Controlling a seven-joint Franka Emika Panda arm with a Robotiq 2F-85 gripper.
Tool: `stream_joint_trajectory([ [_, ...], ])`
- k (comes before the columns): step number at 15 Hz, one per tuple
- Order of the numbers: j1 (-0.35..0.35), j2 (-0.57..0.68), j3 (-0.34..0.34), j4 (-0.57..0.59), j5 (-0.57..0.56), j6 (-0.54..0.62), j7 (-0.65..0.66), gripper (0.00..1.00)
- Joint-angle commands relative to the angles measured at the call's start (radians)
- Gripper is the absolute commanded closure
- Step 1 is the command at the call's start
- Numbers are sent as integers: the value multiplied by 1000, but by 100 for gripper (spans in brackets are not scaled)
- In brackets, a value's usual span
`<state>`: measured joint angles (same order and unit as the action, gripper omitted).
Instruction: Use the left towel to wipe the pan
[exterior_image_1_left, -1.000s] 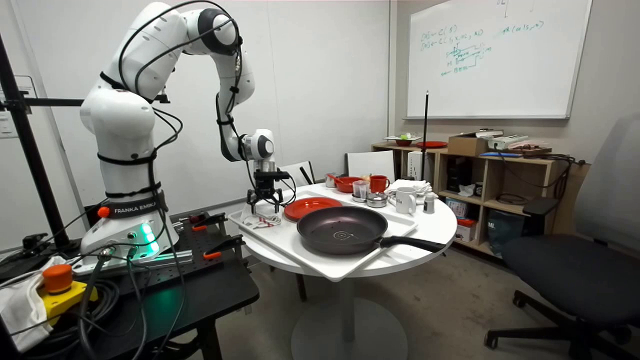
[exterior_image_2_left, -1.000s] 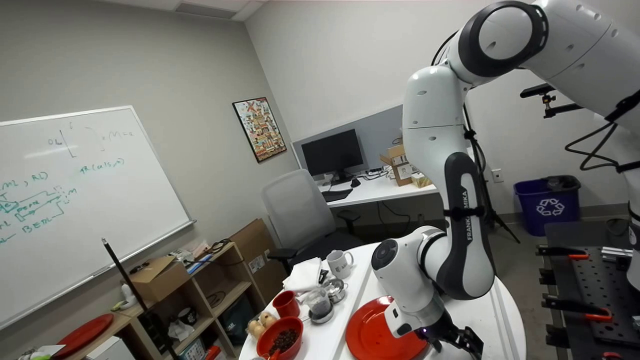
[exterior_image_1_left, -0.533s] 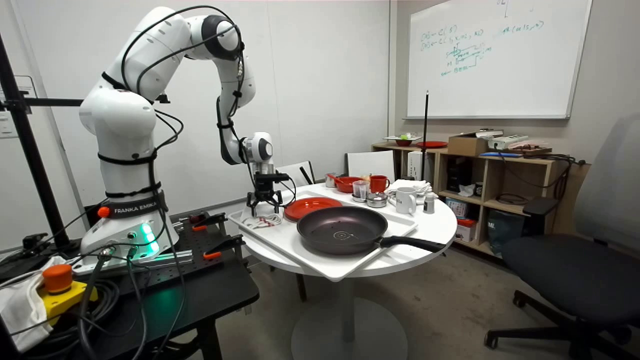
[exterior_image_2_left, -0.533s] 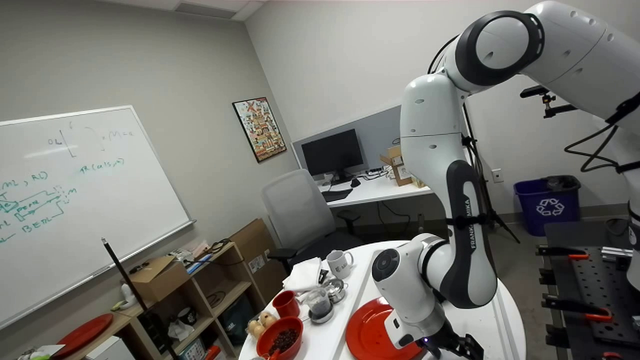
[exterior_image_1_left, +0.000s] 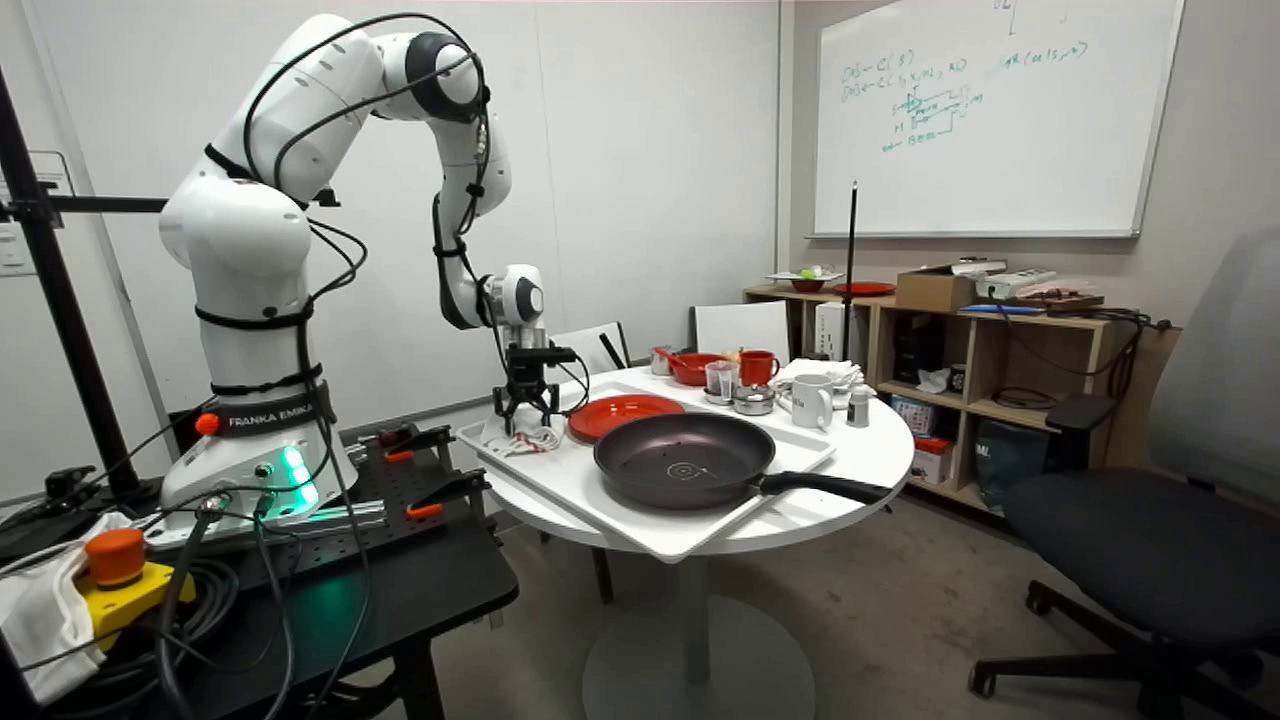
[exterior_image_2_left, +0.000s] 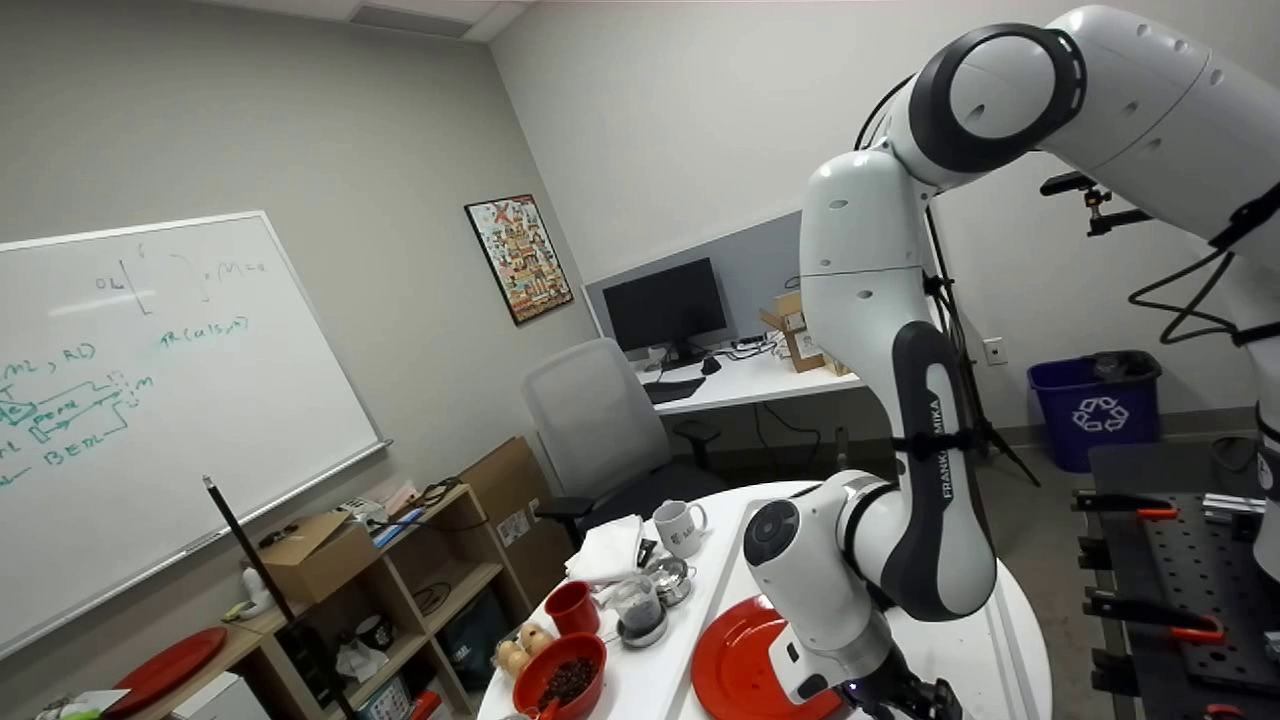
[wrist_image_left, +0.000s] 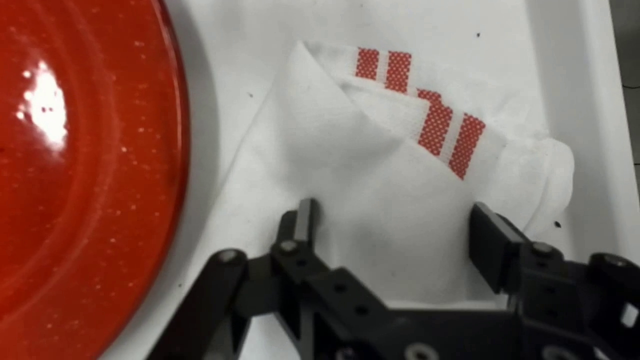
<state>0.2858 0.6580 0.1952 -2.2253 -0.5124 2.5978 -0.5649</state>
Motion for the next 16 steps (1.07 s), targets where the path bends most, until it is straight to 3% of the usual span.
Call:
stream_joint_trajectory([
  [1,-32,-2,31,-13,12,19,-7,57],
  [7,-64,-14,63,-25,25,28,-22,99],
  [10,-75,-50,74,-50,29,41,-10,97],
  [16,-109,-268,156,-152,118,78,7,97],
])
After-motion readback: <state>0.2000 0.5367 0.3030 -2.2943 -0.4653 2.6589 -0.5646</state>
